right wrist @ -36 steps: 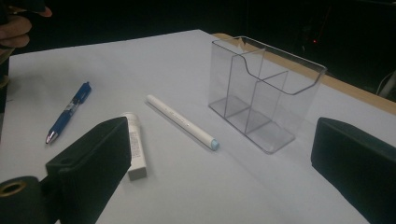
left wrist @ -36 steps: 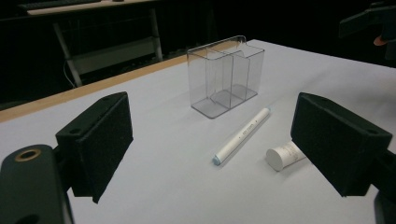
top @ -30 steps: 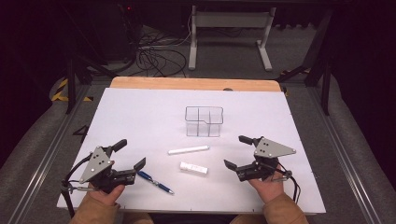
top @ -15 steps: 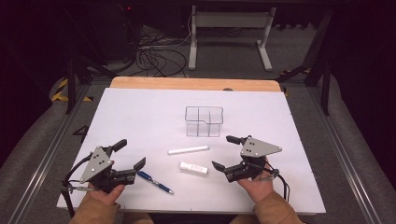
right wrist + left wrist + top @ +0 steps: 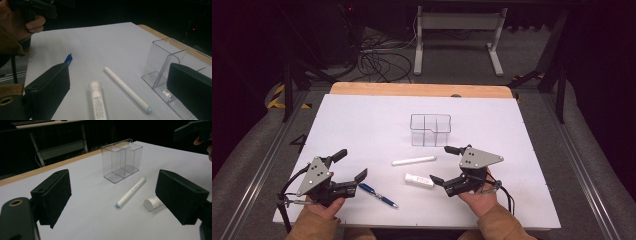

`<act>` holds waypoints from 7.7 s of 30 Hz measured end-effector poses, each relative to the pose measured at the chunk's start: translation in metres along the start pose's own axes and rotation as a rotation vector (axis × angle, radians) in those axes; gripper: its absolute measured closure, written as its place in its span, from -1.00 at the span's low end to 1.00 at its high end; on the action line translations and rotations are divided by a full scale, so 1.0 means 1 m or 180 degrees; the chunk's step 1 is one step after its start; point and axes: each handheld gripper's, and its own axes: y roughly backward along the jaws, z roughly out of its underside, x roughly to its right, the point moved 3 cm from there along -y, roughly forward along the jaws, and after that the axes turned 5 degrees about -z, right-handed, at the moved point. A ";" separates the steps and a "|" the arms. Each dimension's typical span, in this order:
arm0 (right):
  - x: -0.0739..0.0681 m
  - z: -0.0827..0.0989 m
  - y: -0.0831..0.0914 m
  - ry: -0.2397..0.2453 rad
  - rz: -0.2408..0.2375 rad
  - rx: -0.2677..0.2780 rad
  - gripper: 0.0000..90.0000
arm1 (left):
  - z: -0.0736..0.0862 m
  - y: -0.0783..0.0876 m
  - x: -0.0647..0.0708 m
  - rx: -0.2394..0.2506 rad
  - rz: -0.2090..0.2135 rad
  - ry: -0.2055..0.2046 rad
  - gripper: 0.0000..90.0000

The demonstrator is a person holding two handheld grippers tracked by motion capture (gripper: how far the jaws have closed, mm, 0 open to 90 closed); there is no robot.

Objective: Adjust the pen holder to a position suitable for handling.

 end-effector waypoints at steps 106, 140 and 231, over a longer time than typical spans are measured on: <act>-0.098 0.014 -0.141 -0.0226 -0.0366 -0.1879 0.48 | 0.005 -0.001 -0.007 -0.0053 -0.0025 0.0051 -0.67; -0.104 0.016 -0.145 -0.0369 -0.0224 -0.1907 0.81 | 0.005 -0.001 -0.007 -0.0052 -0.0022 0.0028 -0.67; 0.029 -0.051 -0.035 0.0547 -0.1119 -0.1914 0.80 | -0.049 -0.046 0.027 -0.0588 0.1067 -0.0791 -0.30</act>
